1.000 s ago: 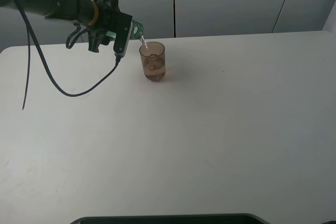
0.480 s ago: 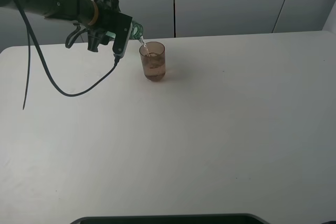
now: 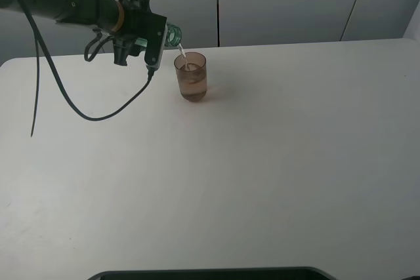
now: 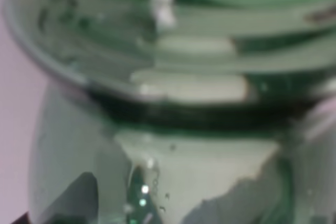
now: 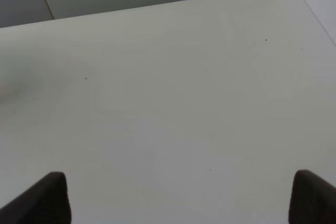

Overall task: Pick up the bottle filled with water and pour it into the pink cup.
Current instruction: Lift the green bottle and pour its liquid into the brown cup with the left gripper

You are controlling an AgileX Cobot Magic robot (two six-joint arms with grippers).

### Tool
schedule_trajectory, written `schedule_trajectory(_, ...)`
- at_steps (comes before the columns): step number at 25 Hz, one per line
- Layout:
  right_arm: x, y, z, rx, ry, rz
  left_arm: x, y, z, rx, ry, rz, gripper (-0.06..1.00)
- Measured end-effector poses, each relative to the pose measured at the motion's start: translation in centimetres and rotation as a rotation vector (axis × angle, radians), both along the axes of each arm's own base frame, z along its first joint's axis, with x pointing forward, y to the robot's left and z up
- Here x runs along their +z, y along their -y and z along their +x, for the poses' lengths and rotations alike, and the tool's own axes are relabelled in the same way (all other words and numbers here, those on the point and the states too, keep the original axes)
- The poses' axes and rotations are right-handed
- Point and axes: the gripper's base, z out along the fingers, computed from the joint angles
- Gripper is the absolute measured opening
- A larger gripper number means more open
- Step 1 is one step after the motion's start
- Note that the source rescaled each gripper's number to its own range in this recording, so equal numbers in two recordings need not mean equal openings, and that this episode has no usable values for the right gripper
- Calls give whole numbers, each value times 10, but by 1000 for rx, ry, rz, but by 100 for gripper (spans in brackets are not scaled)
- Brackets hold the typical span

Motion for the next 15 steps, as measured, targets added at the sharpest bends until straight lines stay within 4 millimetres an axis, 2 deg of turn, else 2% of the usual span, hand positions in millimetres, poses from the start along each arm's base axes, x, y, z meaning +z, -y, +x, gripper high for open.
schedule_trajectory(15,0,0,0,0,0,0,1,2,0,103,-63,-165,1)
